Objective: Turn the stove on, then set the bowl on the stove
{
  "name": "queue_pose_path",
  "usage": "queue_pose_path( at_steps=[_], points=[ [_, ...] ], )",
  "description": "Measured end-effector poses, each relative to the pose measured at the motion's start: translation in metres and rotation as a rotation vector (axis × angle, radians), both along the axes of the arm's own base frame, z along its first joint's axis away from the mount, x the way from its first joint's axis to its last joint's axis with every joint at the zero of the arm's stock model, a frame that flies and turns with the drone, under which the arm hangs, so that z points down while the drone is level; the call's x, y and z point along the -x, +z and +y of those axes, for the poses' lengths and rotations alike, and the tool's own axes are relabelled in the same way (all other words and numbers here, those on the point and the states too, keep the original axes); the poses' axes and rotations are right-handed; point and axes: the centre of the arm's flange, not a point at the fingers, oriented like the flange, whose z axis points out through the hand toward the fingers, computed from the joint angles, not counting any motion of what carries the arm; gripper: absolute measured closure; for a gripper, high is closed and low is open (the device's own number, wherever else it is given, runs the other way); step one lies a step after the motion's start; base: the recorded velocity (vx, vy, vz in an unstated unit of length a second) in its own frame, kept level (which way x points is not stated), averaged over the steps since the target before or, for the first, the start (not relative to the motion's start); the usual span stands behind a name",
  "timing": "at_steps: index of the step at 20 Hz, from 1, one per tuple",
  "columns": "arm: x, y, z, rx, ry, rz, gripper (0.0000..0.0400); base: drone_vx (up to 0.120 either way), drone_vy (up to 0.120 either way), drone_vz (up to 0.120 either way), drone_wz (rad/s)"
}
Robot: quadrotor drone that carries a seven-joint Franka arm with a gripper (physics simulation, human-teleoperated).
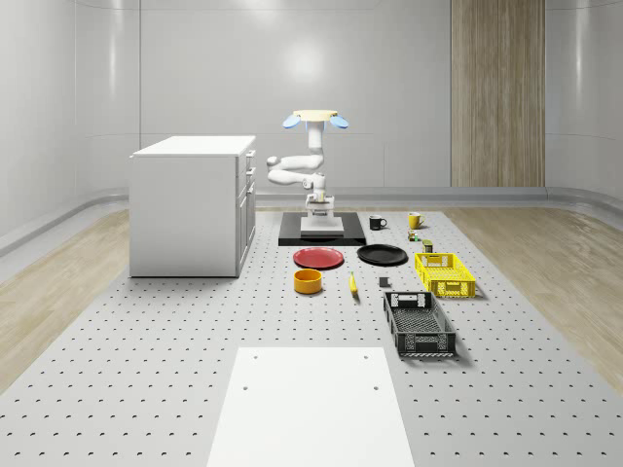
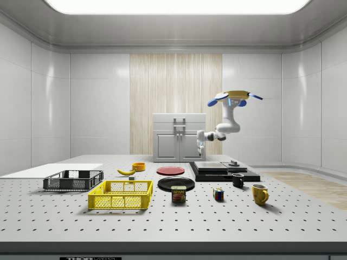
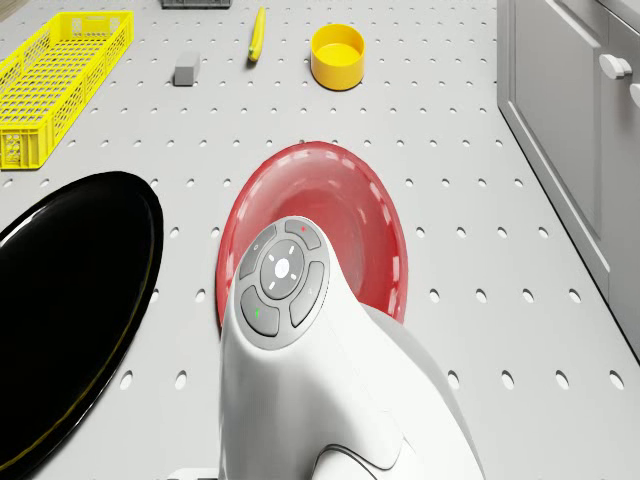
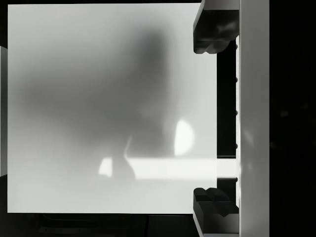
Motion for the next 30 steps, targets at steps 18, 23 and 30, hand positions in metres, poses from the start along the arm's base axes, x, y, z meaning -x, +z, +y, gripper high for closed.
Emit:
queue_pose_path(
  at_steps=[18, 23, 30],
  points=[
    [0.0000, 0.0000, 0.0000, 0.000, 0.000, 0.000, 0.0000, 0.120, 0.000, 0.000, 0.000],
    [0.0000, 0.0000, 0.0000, 0.000, 0.000, 0.000, 0.0000, 0.120, 0.000, 0.000, 0.000],
    [0.0000, 0.0000, 0.0000, 0.000, 0.000, 0.000, 0.0000, 0.120, 0.000, 0.000, 0.000]
  ],
)
